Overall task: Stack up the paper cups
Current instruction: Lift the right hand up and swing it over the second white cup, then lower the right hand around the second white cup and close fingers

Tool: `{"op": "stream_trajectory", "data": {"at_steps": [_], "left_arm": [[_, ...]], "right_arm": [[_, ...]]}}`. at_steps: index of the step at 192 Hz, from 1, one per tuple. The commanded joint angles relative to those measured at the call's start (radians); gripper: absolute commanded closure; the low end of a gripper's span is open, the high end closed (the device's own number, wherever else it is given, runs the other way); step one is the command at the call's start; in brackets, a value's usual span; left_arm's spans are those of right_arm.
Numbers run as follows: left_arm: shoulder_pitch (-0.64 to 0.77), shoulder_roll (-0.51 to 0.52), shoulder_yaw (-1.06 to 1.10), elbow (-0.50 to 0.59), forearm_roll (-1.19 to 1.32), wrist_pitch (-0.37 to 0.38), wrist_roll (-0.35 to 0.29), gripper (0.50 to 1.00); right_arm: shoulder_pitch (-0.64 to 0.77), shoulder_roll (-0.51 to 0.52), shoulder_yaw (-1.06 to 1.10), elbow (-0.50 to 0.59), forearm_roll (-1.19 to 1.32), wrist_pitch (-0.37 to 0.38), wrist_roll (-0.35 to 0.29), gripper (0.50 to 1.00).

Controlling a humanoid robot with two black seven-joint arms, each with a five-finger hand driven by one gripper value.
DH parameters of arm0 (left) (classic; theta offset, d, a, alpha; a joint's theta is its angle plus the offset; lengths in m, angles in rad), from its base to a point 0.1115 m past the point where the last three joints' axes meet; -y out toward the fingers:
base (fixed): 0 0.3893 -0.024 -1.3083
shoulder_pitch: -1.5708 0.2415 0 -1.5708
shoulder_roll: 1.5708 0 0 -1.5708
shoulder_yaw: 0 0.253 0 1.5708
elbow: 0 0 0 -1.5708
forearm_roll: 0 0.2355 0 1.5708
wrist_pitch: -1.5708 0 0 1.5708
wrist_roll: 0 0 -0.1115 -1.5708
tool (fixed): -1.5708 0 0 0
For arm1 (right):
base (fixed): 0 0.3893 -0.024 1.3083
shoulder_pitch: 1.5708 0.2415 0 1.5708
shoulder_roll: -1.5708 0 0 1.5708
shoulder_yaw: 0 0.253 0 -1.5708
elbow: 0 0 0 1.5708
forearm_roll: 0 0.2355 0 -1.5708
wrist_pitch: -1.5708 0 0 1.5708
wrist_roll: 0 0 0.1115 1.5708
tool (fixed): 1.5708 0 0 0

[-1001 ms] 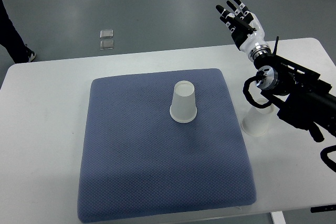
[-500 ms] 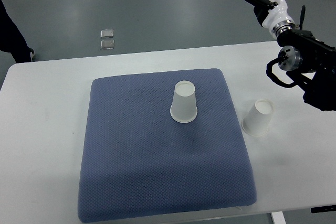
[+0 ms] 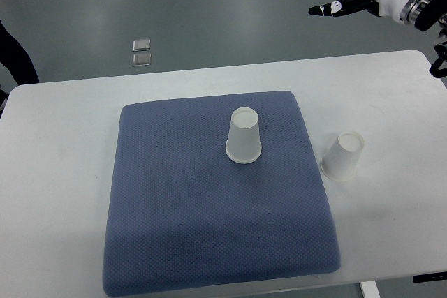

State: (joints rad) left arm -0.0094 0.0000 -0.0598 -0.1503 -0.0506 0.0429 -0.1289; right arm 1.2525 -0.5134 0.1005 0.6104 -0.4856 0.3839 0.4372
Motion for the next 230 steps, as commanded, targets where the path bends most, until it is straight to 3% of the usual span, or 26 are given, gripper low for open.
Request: {"op": "stream_trajectory", "data": {"at_steps": [1,11,12,14,31,70,109,151,230], "left_arm": [[0.0,0.0,0.0,0.0,0.0,0.0,0.0,0.5],[0.0,0.0,0.0,0.0,0.0,0.0,0.0,0.5],[0.0,0.0,0.0,0.0,0.0,0.0,0.0,0.5],[0.0,0.0,0.0,0.0,0.0,0.0,0.0,0.5],[0.0,0.0,0.0,0.0,0.0,0.0,0.0,0.5],[0.0,0.0,0.0,0.0,0.0,0.0,0.0,0.5],[0.0,0.0,0.0,0.0,0.0,0.0,0.0,0.5],[0.0,0.0,0.0,0.0,0.0,0.0,0.0,0.5],[0.0,0.0,0.0,0.0,0.0,0.0,0.0,0.5]], "right_arm": [[0.041,-0.056,-0.033,0.064,-0.16,0.104,0.005,0.587],[0.041,-0.056,-0.033,0.065,-0.16,0.104,0.005,0.587],[0.056,-0.1,-0.031,0.122,-0.236,0.143,0.008,0.587],[0.059,-0.108,-0.031,0.138,-0.252,0.153,0.008,0.587],[0.076,-0.169,-0.038,0.264,-0.393,0.197,0.008,0.587],[0.077,-0.275,-0.08,0.466,-0.728,0.227,0.012,0.589],[0.073,-0.287,-0.125,0.483,-0.86,0.207,0.023,0.591],[0.021,-0.269,-0.228,0.45,-0.992,0.032,0.025,0.591],[-0.019,-0.226,-0.237,0.456,-0.996,0.024,0.026,0.591]]}}
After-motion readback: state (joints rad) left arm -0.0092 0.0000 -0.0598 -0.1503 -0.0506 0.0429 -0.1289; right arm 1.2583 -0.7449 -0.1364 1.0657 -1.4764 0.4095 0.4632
